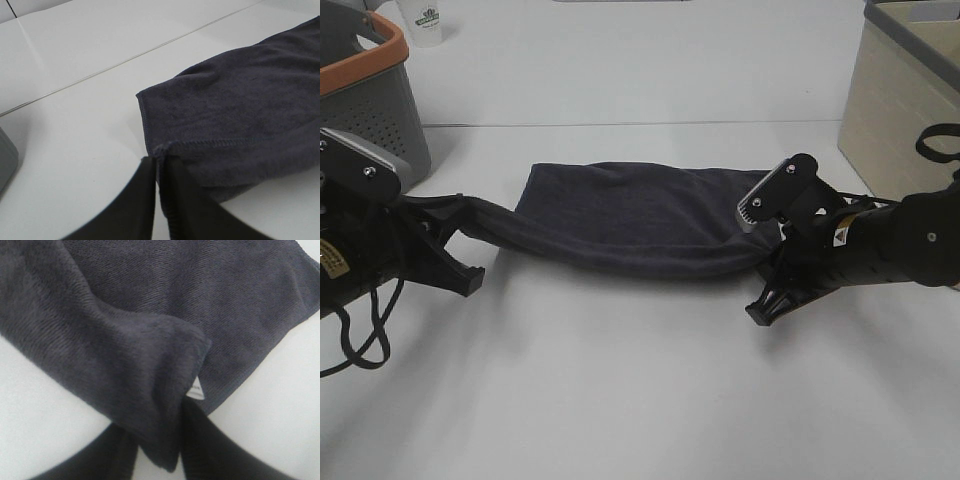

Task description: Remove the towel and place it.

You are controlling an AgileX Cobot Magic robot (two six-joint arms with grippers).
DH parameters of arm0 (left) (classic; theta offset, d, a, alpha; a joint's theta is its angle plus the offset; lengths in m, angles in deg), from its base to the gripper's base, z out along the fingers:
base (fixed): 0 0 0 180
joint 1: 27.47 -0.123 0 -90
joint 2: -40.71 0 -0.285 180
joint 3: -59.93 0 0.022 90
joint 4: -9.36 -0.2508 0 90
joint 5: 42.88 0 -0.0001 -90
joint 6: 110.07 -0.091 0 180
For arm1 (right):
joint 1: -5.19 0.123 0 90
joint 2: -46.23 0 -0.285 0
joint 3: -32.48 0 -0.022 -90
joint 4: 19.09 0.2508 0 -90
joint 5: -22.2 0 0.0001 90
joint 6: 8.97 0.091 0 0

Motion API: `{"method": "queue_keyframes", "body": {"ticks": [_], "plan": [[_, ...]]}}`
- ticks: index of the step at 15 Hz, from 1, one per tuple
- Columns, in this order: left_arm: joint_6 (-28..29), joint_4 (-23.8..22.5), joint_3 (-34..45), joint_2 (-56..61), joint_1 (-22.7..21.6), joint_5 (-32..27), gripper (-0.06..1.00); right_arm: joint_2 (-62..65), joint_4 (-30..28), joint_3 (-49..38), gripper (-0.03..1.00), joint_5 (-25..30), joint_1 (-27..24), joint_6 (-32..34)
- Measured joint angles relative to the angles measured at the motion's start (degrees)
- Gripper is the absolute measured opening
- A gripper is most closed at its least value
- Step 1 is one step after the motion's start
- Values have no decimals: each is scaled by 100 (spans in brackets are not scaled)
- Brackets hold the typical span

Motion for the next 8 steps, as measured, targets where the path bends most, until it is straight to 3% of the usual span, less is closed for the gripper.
{"method": "queue_keyframes", "body": {"ticks": [1,2,4,5,8], "plan": [[0,-57,0,0,0,0,29,63,-29,0,43,17,0,0],[0,-86,0,0,0,0,37,103,-29,0,61,23,0,0],[132,-97,0,6,0,0,69,275,-34,-6,73,201,0,0],[258,-92,0,63,0,-34,76,413,-40,-6,75,332,0,0],[453,-80,11,625,0,-699,79,963,-46,-11,76,922,0,-11]]}}
